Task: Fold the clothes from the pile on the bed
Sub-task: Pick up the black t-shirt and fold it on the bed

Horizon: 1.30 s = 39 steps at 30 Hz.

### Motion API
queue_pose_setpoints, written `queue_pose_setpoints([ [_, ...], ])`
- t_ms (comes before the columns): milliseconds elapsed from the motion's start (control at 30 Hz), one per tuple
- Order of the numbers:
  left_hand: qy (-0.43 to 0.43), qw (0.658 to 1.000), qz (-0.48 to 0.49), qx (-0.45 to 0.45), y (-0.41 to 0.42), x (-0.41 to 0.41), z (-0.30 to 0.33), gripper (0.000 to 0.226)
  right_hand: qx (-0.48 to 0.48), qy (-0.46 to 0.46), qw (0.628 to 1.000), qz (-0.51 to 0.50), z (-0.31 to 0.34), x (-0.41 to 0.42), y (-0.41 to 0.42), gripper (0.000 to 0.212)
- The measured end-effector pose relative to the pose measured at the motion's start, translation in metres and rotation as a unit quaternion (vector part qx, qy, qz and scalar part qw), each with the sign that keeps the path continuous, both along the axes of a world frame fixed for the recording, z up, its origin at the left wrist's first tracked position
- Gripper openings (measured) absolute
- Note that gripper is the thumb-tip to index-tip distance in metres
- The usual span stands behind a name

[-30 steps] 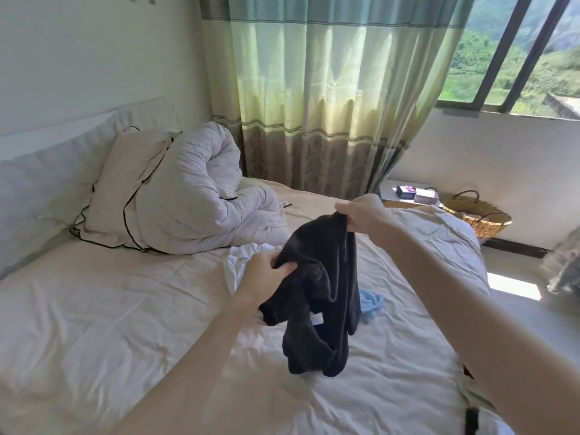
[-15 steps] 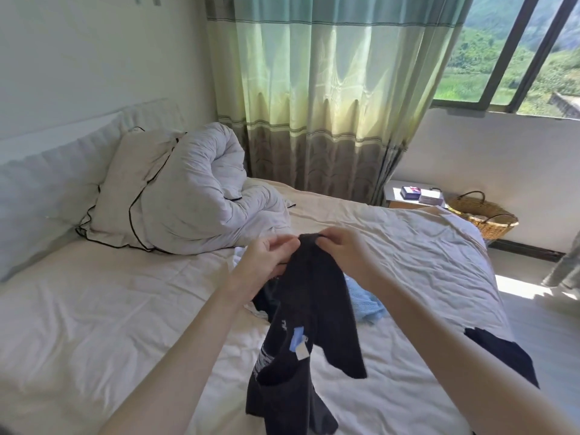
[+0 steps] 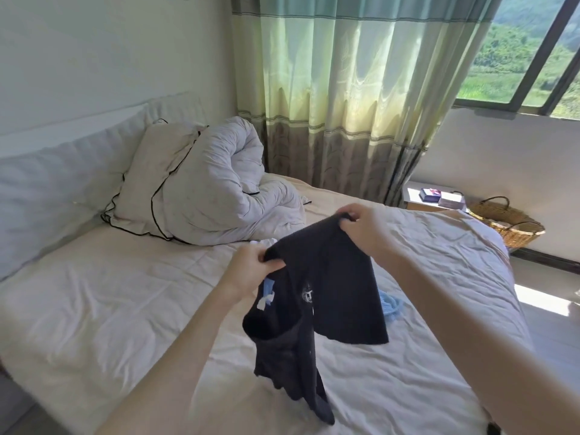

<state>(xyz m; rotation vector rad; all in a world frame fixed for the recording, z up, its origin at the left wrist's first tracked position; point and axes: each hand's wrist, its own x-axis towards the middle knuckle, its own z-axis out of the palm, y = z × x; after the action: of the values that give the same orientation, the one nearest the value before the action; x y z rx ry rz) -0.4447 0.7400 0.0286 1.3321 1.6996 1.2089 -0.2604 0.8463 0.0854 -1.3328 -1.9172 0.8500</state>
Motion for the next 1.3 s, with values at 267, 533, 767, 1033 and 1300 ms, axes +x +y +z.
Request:
queue_pose_setpoints([
  [267, 0.166, 0.983, -0.068, -0.048, 0.025, 0.005, 0.043, 0.011, -0.127, 0.056, 0.969, 0.204, -0.033, -0.004, -0.039, 0.016],
  [533, 0.059, 0.997, -0.039, -0.033, 0.019, 0.009, 0.047, 0.01, -0.007, 0.015, 0.995, 0.1, -0.032, -0.02, -0.036, 0.011],
  [767, 0.199, 0.98, -0.022, 0.008, -0.014, -0.009, 0.019, 0.023, -0.162, 0.197, 0.96, 0.112, 0.023, -0.023, -0.017, 0.024],
  [1033, 0.214, 0.972, 0.074, -0.063, -0.027, -0.08, 0.068, 0.013, 0.04, -0.103, 0.987, 0.113, 0.049, -0.009, 0.016, 0.022],
  [1300, 0.16, 0.966, 0.204, -0.006, -0.04, -0.107, 0.103, 0.02, 0.123, -0.101, 0.98, 0.116, 0.064, -0.008, 0.028, 0.019],
])
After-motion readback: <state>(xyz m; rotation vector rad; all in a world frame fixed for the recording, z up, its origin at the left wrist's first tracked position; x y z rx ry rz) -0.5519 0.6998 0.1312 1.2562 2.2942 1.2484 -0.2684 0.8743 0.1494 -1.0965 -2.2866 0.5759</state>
